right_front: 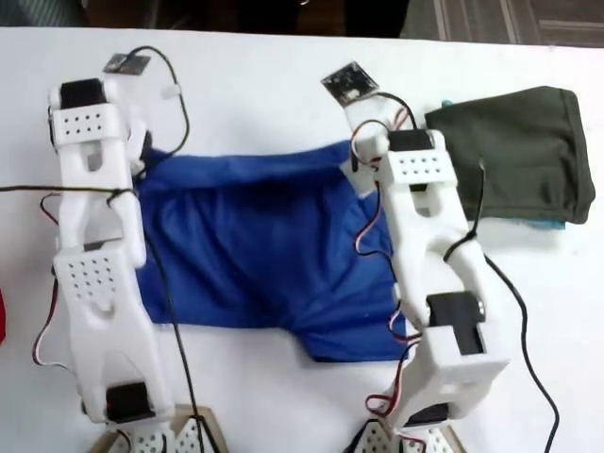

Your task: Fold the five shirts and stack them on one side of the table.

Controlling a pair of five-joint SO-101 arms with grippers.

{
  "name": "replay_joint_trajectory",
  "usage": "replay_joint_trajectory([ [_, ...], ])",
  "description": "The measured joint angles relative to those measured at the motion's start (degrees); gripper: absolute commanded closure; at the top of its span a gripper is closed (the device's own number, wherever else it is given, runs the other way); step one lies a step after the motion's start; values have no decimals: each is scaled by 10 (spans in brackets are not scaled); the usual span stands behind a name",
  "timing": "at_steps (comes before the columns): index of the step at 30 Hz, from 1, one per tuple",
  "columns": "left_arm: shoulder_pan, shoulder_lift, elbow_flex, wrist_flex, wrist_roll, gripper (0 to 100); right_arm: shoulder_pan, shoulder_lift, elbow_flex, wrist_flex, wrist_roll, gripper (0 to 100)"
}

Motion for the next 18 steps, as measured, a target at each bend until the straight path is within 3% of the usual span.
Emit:
replay_joint_trajectory([
  [6, -5, -166, 196, 0, -33, 974, 0, -107, 47, 55, 0, 981],
  [12, -24, -310, 425, -13, -71, 974, 0, -276, 244, 56, 20, 981],
  [18, -35, -405, 559, -15, -94, 974, 22, -483, 437, 72, 84, 981],
])
